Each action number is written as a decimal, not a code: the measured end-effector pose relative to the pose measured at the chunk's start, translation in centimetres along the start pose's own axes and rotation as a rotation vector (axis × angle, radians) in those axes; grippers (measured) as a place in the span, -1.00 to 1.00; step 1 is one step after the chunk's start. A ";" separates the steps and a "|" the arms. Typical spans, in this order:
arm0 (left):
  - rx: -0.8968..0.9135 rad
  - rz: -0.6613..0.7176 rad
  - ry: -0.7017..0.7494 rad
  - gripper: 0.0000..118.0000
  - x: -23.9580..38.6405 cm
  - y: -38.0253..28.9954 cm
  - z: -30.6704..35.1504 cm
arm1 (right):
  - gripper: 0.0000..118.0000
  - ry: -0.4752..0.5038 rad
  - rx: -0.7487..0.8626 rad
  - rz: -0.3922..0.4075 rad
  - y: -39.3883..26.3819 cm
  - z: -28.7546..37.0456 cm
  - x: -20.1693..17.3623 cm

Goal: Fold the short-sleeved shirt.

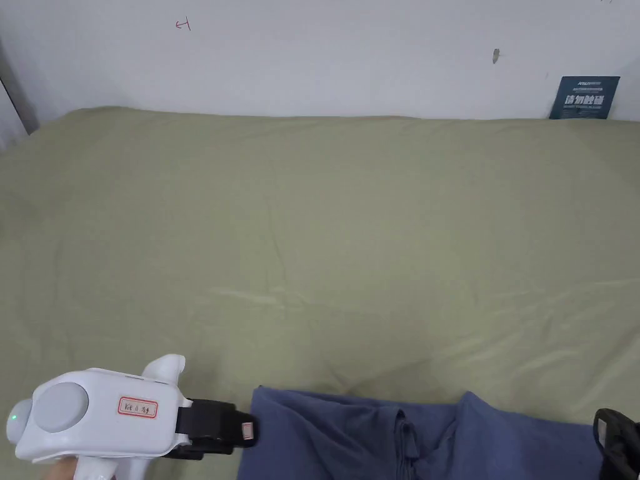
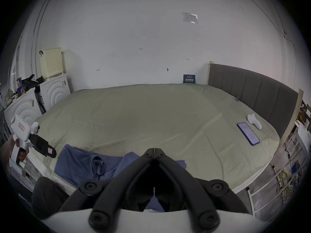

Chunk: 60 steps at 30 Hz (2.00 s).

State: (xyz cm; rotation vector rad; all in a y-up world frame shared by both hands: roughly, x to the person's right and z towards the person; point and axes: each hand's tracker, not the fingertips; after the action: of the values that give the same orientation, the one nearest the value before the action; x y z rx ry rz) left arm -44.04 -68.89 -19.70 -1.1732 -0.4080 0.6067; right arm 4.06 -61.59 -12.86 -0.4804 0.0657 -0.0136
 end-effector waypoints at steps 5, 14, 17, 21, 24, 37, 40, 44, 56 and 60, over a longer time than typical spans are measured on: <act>-0.032 0.089 -0.209 0.85 -1.9 1.3 -4.0 | -1.00 0.008 -0.012 0.022 0.0 -0.3 -0.4; -0.093 0.130 -0.277 -0.67 -1.5 1.9 -8.4 | -1.00 0.001 -0.007 0.035 0.8 -1.2 -0.4; -0.036 0.149 -0.311 -0.67 -1.5 1.8 -7.8 | -1.00 0.004 -0.004 0.038 1.0 -1.2 -0.4; 0.002 0.125 -0.275 -0.69 -0.9 1.5 -5.7 | -1.00 0.013 -0.002 0.048 1.2 -1.3 -0.4; 0.048 0.122 -0.257 -0.70 -1.2 1.6 -3.4 | -1.00 0.019 0.009 0.053 1.5 -1.2 -0.4; 0.262 0.211 0.076 -0.70 -3.8 -0.9 10.8 | -1.00 0.094 0.046 0.075 2.2 -0.7 -2.1; 0.248 0.186 0.113 -0.70 -0.8 -1.1 10.8 | -1.00 0.104 0.046 0.077 2.1 -0.5 -2.3; 0.249 0.122 0.160 -0.70 5.7 -0.7 9.8 | -1.00 0.105 0.055 0.070 2.1 0.3 -2.0; 0.107 -0.177 0.342 -0.65 20.2 -0.6 -4.1 | -1.00 0.057 0.085 0.027 2.2 2.0 0.9; 0.098 -0.321 0.303 0.69 22.4 -2.3 -10.8 | -1.00 0.027 0.075 -0.006 1.9 1.9 1.9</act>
State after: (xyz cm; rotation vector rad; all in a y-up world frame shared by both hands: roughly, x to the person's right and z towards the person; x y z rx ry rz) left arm -19.84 -63.16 -21.56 -1.0572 -0.2951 0.1645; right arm 6.09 -59.06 -12.13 -0.4059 0.0897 -0.0278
